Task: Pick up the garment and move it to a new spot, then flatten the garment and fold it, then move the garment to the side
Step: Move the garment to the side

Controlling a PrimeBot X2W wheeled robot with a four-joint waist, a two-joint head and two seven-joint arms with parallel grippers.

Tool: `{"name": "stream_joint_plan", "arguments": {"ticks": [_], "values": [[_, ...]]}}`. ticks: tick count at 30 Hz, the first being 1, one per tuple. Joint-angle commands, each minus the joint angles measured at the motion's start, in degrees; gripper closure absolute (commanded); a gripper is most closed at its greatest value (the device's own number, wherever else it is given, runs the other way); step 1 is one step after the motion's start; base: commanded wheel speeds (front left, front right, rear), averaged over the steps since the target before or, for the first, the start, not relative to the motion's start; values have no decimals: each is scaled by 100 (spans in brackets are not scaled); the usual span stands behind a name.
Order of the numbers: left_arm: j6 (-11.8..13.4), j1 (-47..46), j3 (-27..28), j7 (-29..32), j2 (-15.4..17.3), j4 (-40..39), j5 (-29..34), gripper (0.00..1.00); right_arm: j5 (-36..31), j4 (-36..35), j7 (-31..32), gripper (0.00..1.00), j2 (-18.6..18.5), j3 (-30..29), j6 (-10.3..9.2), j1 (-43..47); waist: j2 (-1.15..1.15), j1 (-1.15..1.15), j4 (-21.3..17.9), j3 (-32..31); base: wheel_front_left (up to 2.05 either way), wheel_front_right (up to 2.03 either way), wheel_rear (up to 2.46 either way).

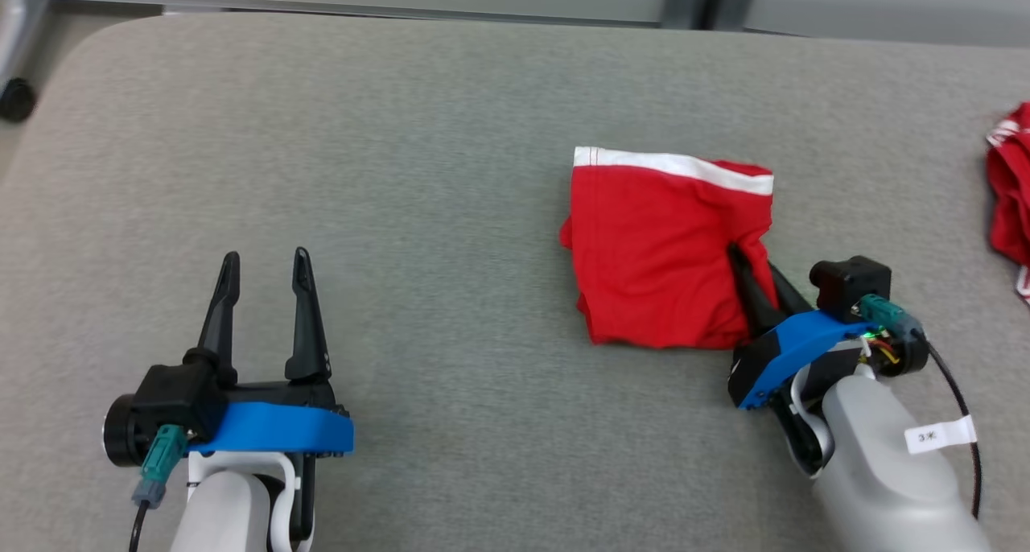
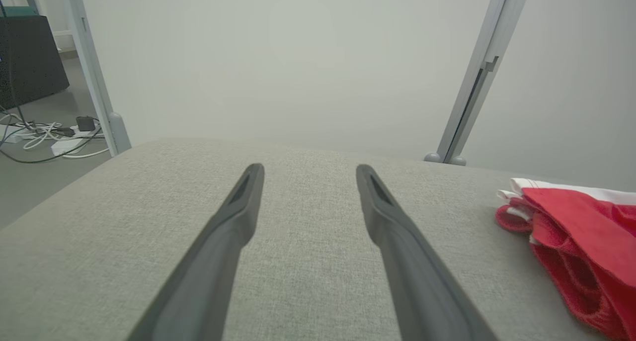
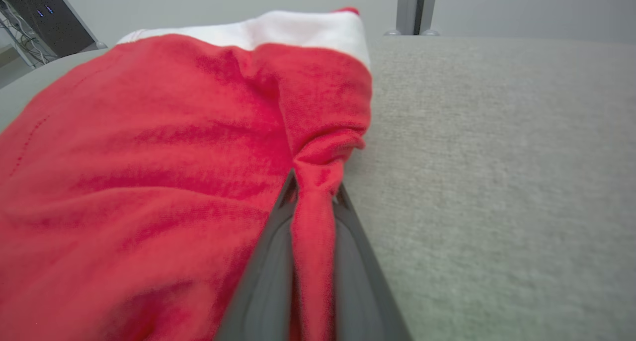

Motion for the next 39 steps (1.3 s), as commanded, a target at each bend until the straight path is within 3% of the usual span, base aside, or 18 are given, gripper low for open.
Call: {"name": "stream_joint_plan", "arguments": {"ticks": [1, 10, 17, 26, 33, 39], "values": [[-11, -109, 18, -17, -12, -25, 34, 0, 47, -93, -55, 100, -159, 40, -1, -70, 0, -1, -158, -6, 0, 0, 0], [-89, -284, 121, -17, 12, -159, 206, 0, 226, -1073, -77, 100, -771, 340, 0, 283, 0, -1, -1102, 271, 0, 0, 0], [-158, -463, 184, -16, 96, -215, 333, 0, 308, -1850, 111, 100, -1245, 299, 0, 543, 0, -1, -1554, 481, 0, 0, 0], [-219, -647, 156, -16, 106, -222, 420, 0, 371, -2346, 483, 100, -1774, 427, 0, 29, 0, -1, -1646, 653, 0, 0, 0], [-273, -785, 71, -16, 104, -298, 472, 0, 587, -2295, 1006, 100, -2743, 353, 0, -538, 0, -1, -1547, 928, 0, 0, 0], [-288, -948, 19, -16, 94, -355, 499, 0, 713, -1822, 1364, 100, -3591, 150, 0, -957, 0, -1, -1441, 1201, 0, 0, 0]]}}
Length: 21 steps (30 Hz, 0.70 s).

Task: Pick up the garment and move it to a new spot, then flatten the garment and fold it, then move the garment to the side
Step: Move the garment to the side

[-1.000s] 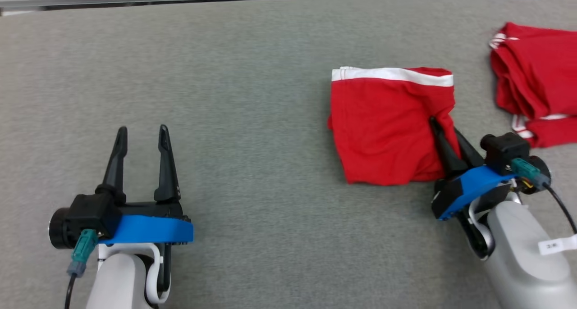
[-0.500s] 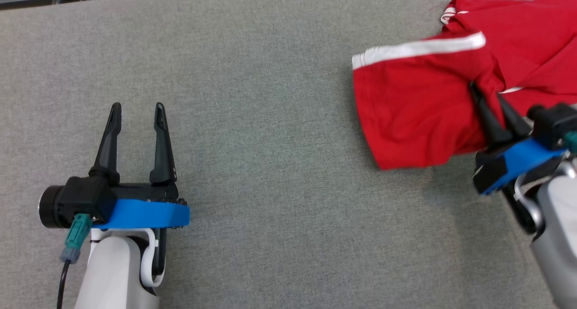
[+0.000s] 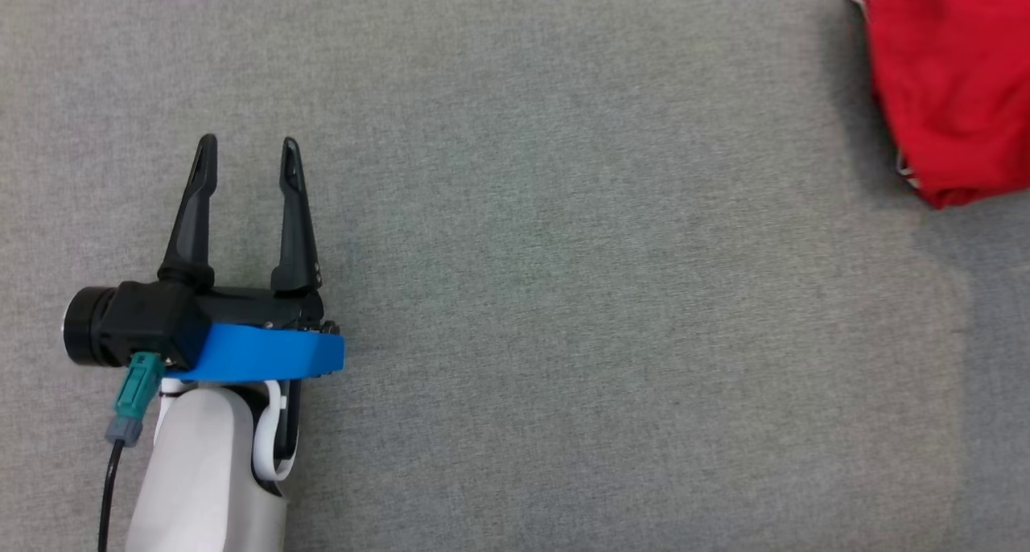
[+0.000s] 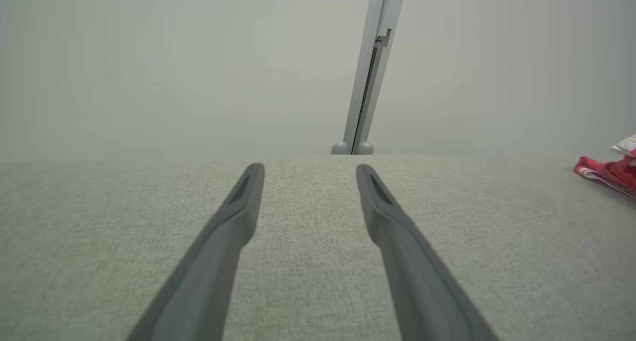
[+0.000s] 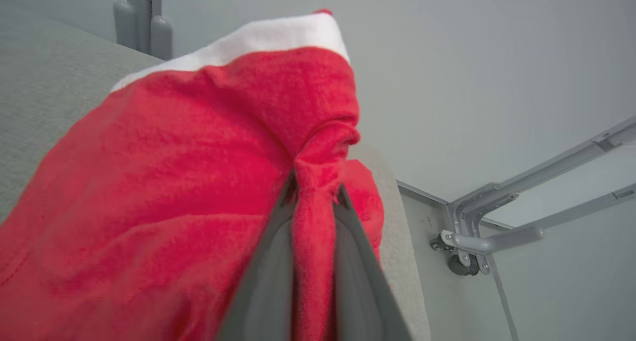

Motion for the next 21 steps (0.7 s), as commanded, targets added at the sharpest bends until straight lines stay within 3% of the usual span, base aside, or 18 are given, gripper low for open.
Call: {"name": "stream_joint_plan", "arguments": {"ticks": [1, 7, 12, 13, 14, 15, 21], "values": [[-18, -102, -18, -15, 20, -15, 31, 0, -39, 39, 15, 100, -91, 21, 1, -135, 0, 0, 63, 70, 0, 0, 0], [-32, -243, -39, -15, 20, -19, 46, 0, -9, 643, 259, 100, -487, -1, 0, -678, 0, 0, 149, 284, 0, 0, 0], [-41, -344, -52, -15, 11, 3, 41, 0, -110, 1121, 211, 100, -489, 88, 0, -1096, 0, 0, 218, 392, 0, 0, 0], [-34, -360, -46, -15, 8, 3, 40, 0, -148, 1217, 198, 88, -452, 122, 0, -1164, 0, 0, 222, 407, 0, 0, 0], [-28, -372, -42, -15, 6, 5, 39, 0, -190, 1291, 220, 50, -386, 155, 1, -1195, 0, 0, 223, 414, 0, 0, 0], [-21, -377, -34, -15, 4, 5, 38, 0, -233, 1360, 218, 0, -338, 169, 1, -1256, 0, 0, 224, 419, 0, 0, 0], [16, -344, 30, -15, 0, 12, 17, 0, -574, 1820, -119, 0, -274, 13, 1, -1645, 0, 0, 218, 412, 0, 0, 0]]}}
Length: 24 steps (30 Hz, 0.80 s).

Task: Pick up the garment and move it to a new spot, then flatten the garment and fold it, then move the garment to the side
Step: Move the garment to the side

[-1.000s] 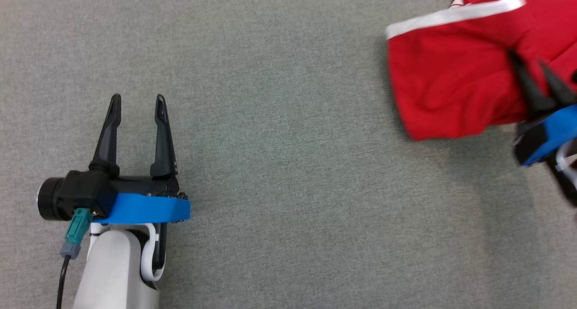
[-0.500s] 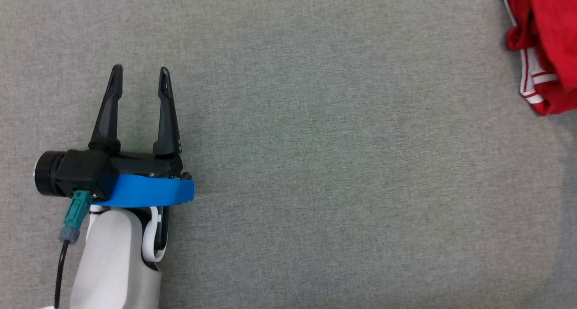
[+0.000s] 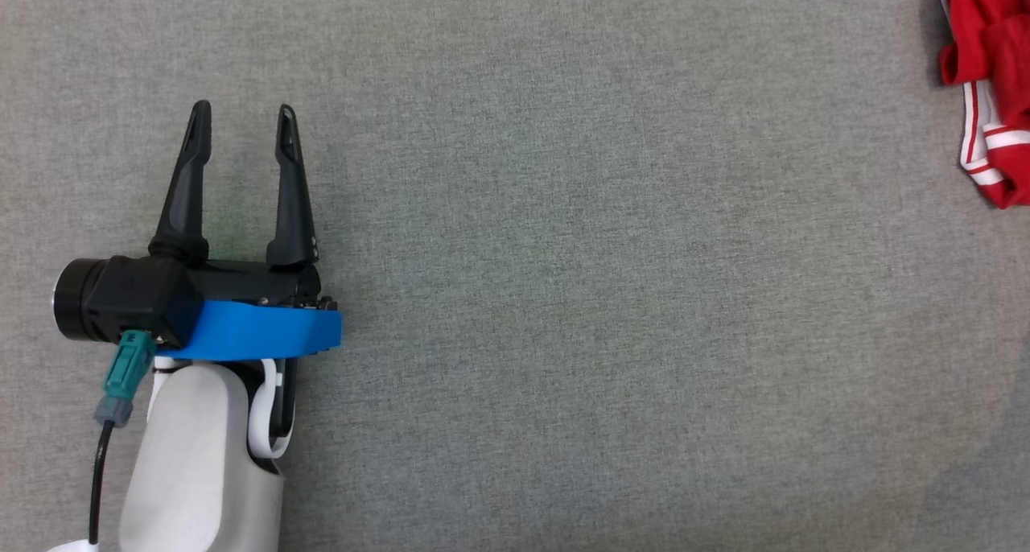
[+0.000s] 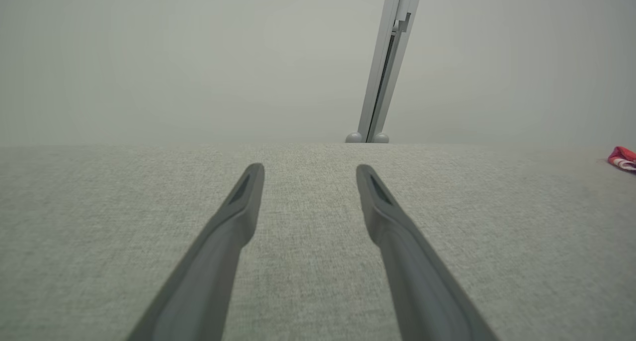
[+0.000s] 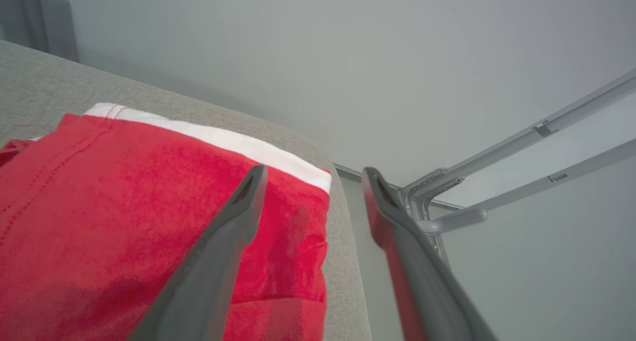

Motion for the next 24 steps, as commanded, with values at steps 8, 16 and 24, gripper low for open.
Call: {"name": "stream_joint_plan", "arguments": {"ticks": [8, 16, 24], "values": [[59, 217, 181, -15, 5, 11, -82, 0, -293, 158, -796, 0, 463, -287, 0, -191, 0, -1, -31, -384, 0, 0, 0], [128, 720, 389, -15, -17, 60, -187, 0, -103, -356, -1377, 0, 1476, -84, 0, 268, 0, -1, 114, -1109, 0, 0, 0], [176, 1245, 518, -15, -33, 124, -244, 0, 63, -846, -1506, 0, 2509, 189, 0, 1018, 0, -1, 374, -1828, 0, 0, 0]]}}
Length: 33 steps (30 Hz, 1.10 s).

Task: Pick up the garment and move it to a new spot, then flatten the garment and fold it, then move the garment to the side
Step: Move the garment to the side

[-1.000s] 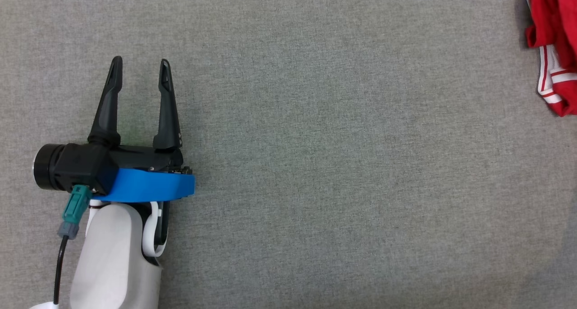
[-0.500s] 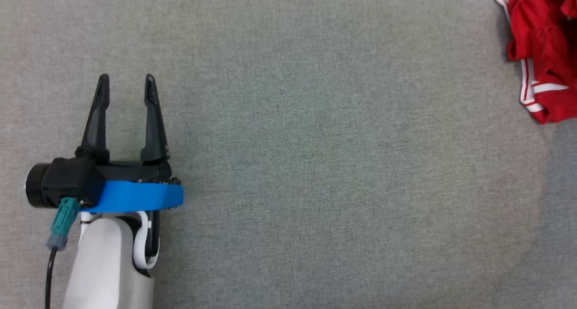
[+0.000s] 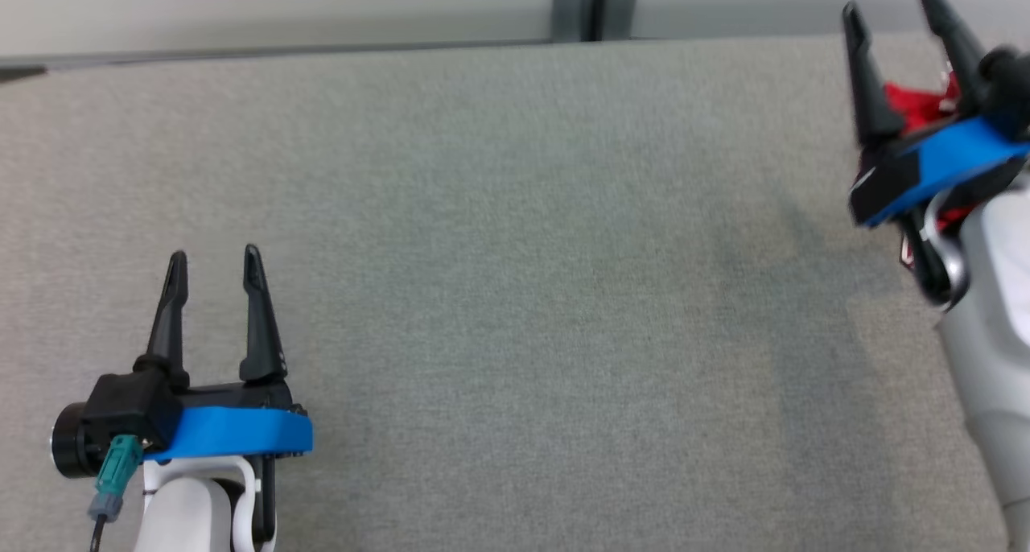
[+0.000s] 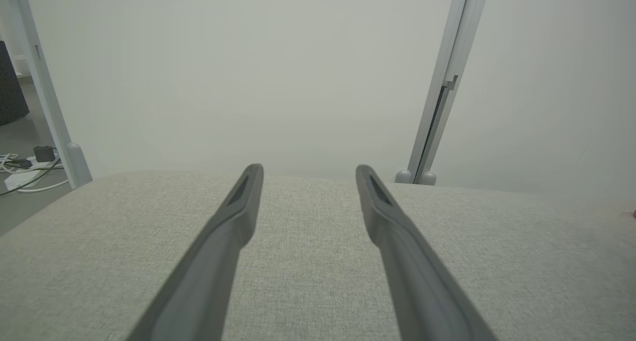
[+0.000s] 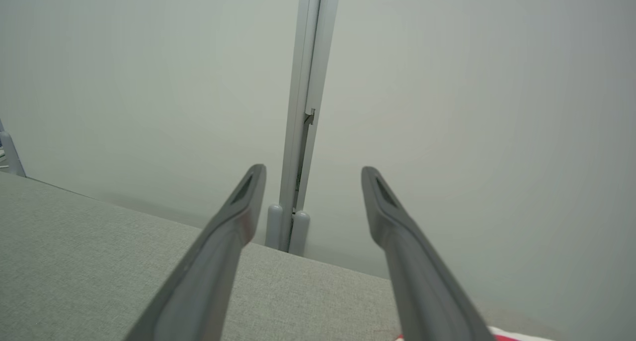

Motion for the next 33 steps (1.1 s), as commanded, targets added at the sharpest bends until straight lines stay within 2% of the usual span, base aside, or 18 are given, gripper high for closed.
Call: {"name": "stream_joint_plan", "arguments": {"ticks": [1, 6, 18, 27, 33], "values": [[-5, 63, 8, -14, -6, 34, -31, 0, 64, -42, -35, 0, 99, -66, 1, 241, 0, 1, 22, -143, 0, 0, 0], [27, 223, -29, -14, -18, 113, -69, 0, 150, -281, -42, 0, 405, -152, 1, 926, 0, 1, 202, -517, 0, 0, 0], [47, 555, -137, -15, -23, 274, -133, 0, 226, -1406, -17, 0, 906, -678, 1, 2799, 0, 1, 260, -1065, 0, 0, 0], [24, 541, -129, -15, -25, 365, -127, 0, -90, -2650, 389, 0, 1259, -1288, 1, 4003, 0, 1, 299, -1156, 0, 0, 0], [55, 481, -142, -15, -26, 416, -116, 0, -218, -3163, 624, 0, 1483, -1548, 1, 4429, 0, 1, 304, -1120, 0, 0, 0]]}}
